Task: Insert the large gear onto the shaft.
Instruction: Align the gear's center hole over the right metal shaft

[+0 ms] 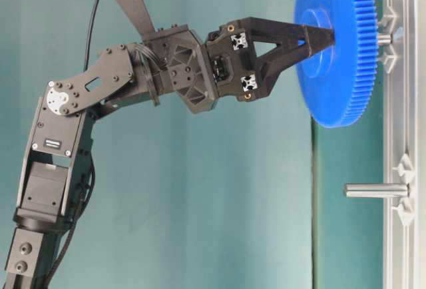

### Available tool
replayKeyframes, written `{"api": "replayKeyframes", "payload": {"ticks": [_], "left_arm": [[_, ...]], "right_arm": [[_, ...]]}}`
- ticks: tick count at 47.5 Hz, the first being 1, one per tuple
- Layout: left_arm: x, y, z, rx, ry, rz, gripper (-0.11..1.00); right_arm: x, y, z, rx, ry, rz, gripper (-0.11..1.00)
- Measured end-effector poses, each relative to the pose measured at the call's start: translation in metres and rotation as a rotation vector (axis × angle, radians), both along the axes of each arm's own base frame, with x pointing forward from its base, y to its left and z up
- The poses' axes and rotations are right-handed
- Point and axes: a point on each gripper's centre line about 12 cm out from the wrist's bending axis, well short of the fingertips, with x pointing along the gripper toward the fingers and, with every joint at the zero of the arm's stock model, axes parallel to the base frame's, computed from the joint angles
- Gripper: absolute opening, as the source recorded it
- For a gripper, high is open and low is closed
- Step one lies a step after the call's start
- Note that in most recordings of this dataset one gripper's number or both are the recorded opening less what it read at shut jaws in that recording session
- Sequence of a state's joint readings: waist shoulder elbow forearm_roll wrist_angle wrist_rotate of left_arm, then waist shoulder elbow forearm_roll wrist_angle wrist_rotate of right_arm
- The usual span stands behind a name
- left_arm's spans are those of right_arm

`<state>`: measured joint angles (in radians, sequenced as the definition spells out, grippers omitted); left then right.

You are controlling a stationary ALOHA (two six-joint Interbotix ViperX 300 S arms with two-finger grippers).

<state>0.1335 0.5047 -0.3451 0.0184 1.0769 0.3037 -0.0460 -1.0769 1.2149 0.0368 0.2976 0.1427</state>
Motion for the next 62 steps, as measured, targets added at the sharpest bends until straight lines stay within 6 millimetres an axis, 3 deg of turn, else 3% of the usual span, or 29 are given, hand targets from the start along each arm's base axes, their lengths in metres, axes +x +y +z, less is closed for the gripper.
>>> {"api": "replayKeyframes", "payload": {"ticks": [62], "left_arm": [[0.0087, 0.0012, 0.0057, -0.010, -0.028, 0.039, 0.77]], "right_arm": [[-0.0002, -0.0003, -0.0002, 0.011, -0.002, -0.007, 0.12]]}}
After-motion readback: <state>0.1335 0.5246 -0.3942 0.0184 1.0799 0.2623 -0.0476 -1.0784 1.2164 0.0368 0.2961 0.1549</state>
